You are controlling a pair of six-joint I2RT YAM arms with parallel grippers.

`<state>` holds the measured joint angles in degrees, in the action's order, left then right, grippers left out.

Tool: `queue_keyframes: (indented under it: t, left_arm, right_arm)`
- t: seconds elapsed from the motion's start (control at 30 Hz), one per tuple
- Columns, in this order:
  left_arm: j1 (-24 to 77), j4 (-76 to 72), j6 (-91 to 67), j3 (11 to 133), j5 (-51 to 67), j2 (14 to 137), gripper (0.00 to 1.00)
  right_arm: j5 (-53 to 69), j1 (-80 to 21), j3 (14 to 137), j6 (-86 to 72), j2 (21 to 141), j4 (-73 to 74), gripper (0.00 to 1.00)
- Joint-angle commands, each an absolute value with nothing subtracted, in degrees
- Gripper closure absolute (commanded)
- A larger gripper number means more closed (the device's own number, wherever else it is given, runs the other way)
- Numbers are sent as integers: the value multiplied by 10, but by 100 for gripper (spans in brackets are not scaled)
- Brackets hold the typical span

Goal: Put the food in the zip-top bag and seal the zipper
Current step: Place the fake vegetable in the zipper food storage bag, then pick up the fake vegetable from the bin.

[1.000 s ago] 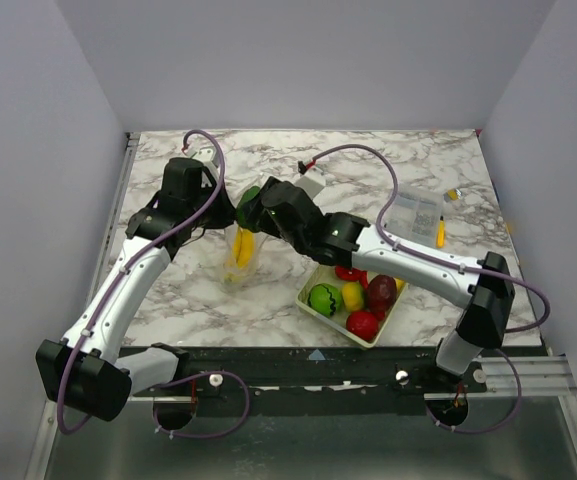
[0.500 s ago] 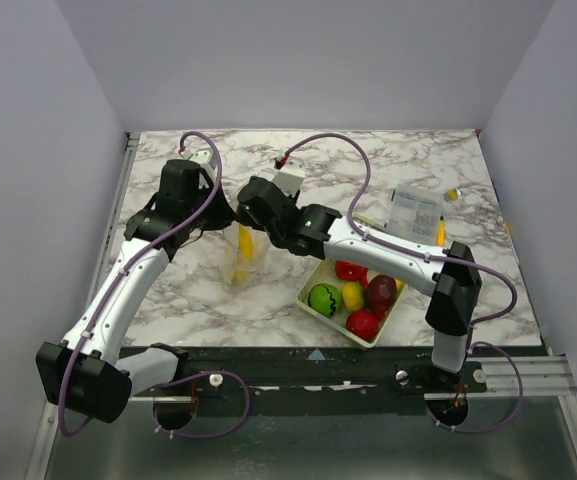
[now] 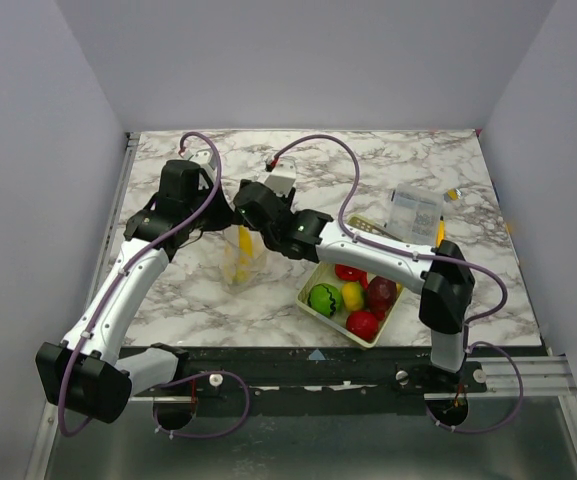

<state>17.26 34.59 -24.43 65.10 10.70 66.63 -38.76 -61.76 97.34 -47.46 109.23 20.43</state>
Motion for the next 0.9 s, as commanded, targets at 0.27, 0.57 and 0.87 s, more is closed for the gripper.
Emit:
queue_keyframes:
  t: [0.27,0.57,0.87]
  left_arm:
    - [170,329,-247,652,116,657,100]
    - [170,329,-247,654,125,663,100]
    - [169,329,-246,654,130,668,100]
  right_arm:
    - [-353,-625,967,-427,1078,189,14]
    - [-235,-625,869,-330,900,187,18]
    - [-379,-595,755,-390,749,307,18]
